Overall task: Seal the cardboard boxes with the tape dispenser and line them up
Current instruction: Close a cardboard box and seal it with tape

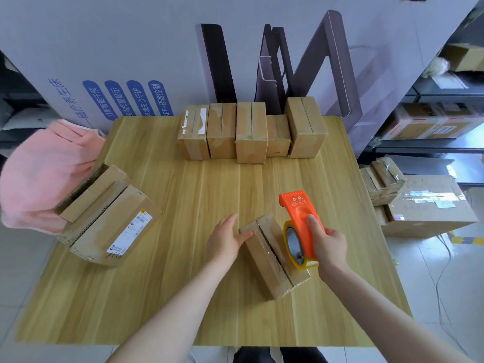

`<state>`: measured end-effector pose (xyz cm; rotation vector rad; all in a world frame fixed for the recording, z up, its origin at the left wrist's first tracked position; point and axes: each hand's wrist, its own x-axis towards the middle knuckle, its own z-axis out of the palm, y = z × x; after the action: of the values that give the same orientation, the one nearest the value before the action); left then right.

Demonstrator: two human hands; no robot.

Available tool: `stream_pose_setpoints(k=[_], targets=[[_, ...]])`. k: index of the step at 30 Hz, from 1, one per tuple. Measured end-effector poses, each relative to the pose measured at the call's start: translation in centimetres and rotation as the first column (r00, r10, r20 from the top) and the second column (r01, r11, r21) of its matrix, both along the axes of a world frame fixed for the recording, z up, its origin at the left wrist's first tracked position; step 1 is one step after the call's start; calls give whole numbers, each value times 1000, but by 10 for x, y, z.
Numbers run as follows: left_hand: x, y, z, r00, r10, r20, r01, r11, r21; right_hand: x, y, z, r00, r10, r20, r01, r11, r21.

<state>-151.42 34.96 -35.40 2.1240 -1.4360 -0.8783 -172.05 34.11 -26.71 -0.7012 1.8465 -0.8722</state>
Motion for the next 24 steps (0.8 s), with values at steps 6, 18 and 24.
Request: stream_pose_setpoints(k=[6, 18, 24], targets=[[3, 0, 5, 994, -82, 68, 80, 996, 34, 1, 0, 0, 1000, -21, -6, 21, 1000, -2], [1, -2, 8, 997, -54, -54, 64, 980, 186, 15, 4, 6, 999, -36, -38, 36, 999, -19], [5, 19, 19, 969, -39, 246, -7, 982, 186, -8, 4, 13, 983, -185, -6, 184, 980, -81]])
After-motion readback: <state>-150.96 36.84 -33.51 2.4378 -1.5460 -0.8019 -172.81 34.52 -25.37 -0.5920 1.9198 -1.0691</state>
